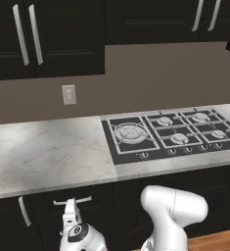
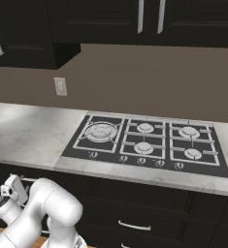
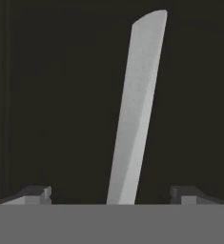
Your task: Take the pizza cutter from the drawer on the left and place it on the dining counter for cutting.
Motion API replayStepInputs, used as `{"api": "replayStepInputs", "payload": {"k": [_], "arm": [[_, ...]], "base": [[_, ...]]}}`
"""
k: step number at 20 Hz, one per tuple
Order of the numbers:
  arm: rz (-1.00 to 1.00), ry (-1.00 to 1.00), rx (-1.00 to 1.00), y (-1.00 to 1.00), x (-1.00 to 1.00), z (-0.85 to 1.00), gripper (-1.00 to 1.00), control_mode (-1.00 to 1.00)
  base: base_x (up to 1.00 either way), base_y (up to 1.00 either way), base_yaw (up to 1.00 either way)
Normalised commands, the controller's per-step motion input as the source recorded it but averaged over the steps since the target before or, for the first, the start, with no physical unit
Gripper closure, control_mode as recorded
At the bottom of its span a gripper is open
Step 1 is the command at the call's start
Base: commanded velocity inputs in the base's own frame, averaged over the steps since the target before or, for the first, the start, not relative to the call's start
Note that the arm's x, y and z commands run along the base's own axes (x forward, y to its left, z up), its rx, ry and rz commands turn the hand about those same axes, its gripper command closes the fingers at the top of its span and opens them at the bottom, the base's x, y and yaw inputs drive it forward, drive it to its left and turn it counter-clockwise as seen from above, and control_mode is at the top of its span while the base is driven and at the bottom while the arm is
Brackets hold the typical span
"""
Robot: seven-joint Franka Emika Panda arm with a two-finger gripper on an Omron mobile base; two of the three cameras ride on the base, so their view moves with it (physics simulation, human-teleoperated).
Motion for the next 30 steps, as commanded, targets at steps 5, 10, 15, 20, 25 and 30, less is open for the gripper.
{"api": "replayStepInputs", "payload": {"k": [5, 10, 15, 20, 25, 30], "arm": [[0.00, -0.06, 0.00, 0.00, 0.26, -0.01, -1.00, -1.00], [0.00, -0.04, 0.00, 0.00, 0.17, 0.00, -1.00, -1.00], [0.00, -0.02, 0.00, 0.00, 0.06, 0.00, -1.00, -1.00], [0.00, 0.00, 0.00, 0.00, 0.00, 0.00, 1.00, -1.00], [0.00, 0.00, 0.00, 0.00, 0.00, 0.00, 1.00, -1.00], [-0.01, 0.00, 0.00, 0.00, -0.28, 0.00, 1.00, -1.00]], "base": [[0.00, 0.00, 0.00], [0.00, 0.00, 0.00], [0.00, 0.00, 0.00], [0.00, 0.00, 0.00], [0.00, 0.00, 0.00], [0.00, 0.00, 0.00]]}}
